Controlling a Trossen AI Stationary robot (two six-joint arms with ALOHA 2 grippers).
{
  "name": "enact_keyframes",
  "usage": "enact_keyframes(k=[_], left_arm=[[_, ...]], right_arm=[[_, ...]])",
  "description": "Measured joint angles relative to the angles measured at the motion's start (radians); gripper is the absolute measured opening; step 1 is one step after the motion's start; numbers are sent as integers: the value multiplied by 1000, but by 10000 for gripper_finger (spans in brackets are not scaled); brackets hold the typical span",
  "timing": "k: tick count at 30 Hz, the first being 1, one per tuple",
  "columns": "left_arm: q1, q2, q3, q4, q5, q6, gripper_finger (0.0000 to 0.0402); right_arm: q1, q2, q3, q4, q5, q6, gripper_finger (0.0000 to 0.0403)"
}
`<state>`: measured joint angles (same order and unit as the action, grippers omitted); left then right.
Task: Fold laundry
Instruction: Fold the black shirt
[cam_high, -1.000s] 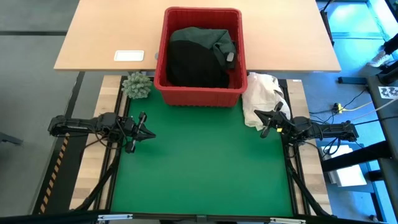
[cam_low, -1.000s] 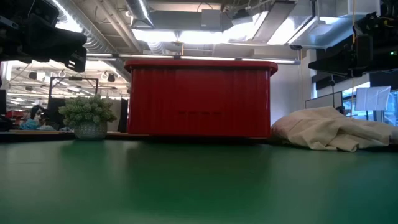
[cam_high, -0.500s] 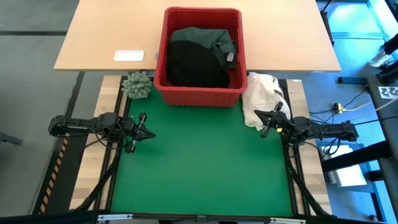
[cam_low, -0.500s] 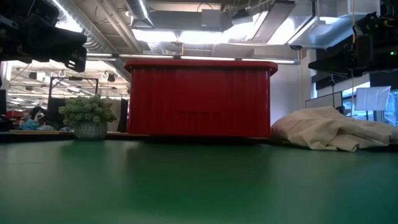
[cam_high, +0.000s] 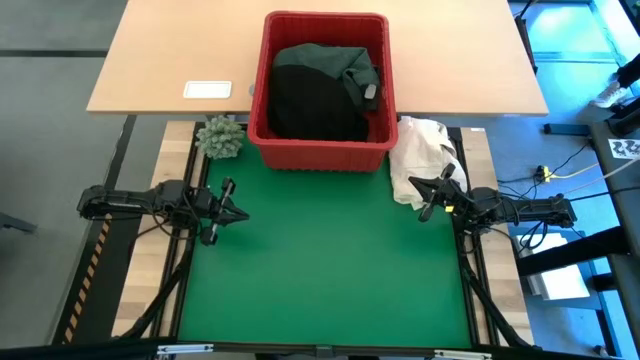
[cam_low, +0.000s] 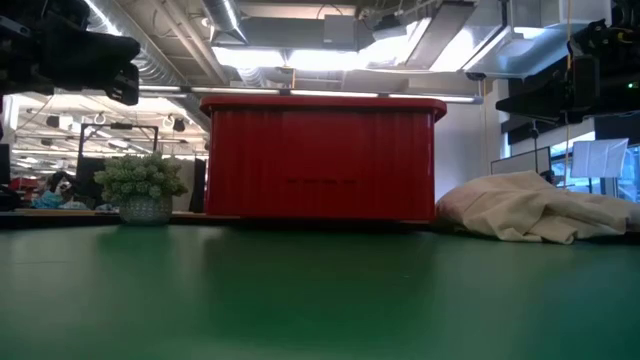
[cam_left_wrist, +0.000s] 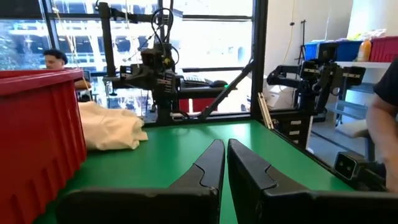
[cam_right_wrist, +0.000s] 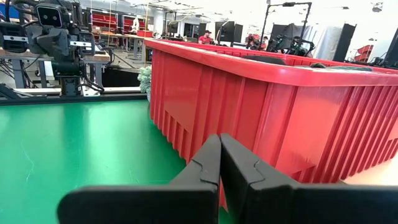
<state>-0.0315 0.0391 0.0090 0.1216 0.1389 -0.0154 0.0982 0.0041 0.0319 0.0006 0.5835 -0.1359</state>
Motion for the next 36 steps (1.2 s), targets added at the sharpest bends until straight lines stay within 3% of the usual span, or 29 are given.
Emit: enact_keyframes(k=[2, 7, 13, 21, 25, 33, 36], left_arm=[[0, 0, 0, 1, -25, 0, 18], [0, 0, 5, 136, -226, 53, 18], [0, 48, 133, 64, -383, 157, 18], [5, 323, 398, 17, -530, 289, 18], [40, 498, 545, 22, -690, 397, 18], [202, 794, 802, 23, -683, 527, 18], [264, 882, 868, 21, -596, 574, 18]], right_arm=[[0, 0, 0, 0, 0, 0, 5], [0, 0, 0, 0, 0, 0, 5], [0, 0, 0, 0, 0, 0, 5], [0, 0, 0, 0, 0, 0, 5], [0, 0, 0, 0, 0, 0, 5], [0, 0, 0, 0, 0, 0, 5], [0, 0, 0, 0, 0, 0, 5]])
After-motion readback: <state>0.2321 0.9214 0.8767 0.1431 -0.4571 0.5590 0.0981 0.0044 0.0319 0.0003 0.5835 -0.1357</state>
